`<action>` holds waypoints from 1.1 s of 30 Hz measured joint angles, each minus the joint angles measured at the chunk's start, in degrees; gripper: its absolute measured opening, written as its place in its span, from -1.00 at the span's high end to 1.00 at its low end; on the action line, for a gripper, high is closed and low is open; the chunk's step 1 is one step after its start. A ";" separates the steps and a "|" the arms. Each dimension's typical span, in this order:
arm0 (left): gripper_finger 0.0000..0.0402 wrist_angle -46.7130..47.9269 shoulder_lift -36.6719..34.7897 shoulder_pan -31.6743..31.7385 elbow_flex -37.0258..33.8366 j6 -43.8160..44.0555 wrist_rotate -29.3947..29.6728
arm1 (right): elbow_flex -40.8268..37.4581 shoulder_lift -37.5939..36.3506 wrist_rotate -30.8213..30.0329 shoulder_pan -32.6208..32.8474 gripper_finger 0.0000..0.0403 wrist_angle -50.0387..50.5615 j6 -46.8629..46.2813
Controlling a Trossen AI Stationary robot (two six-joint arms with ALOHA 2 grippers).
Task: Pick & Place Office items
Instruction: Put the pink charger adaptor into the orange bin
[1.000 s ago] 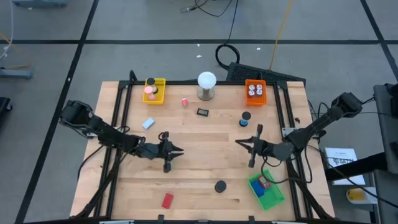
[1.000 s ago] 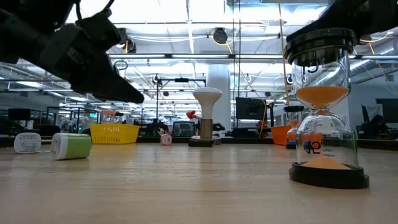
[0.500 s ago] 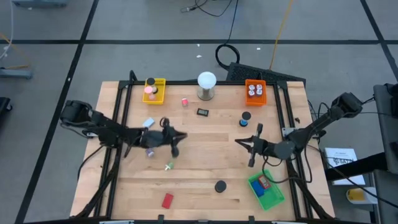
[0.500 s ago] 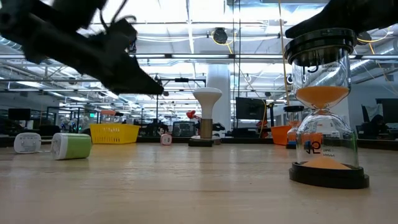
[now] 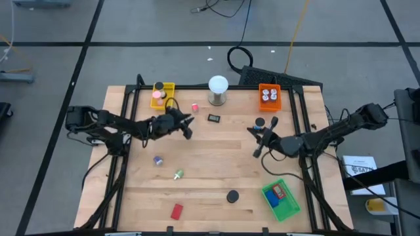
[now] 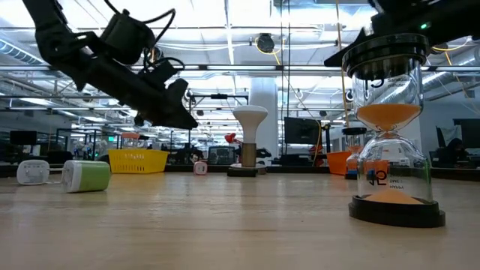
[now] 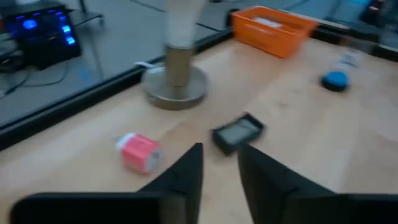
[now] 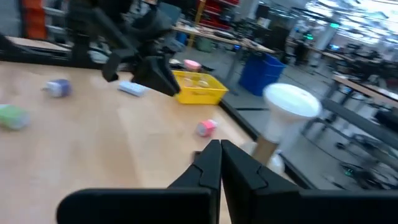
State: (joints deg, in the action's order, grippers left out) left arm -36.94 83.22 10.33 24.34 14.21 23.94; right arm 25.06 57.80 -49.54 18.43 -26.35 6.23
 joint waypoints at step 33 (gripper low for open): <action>-0.45 47.16 1.61 22.88 26.53 -1.92 -22.53 | 0.02 0.02 17.63 -23.92 1.00 -3.22 10.83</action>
State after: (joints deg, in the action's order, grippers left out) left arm 10.22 84.83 33.21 50.87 12.29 1.41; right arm 25.08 57.82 -31.91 -5.49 -29.58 17.06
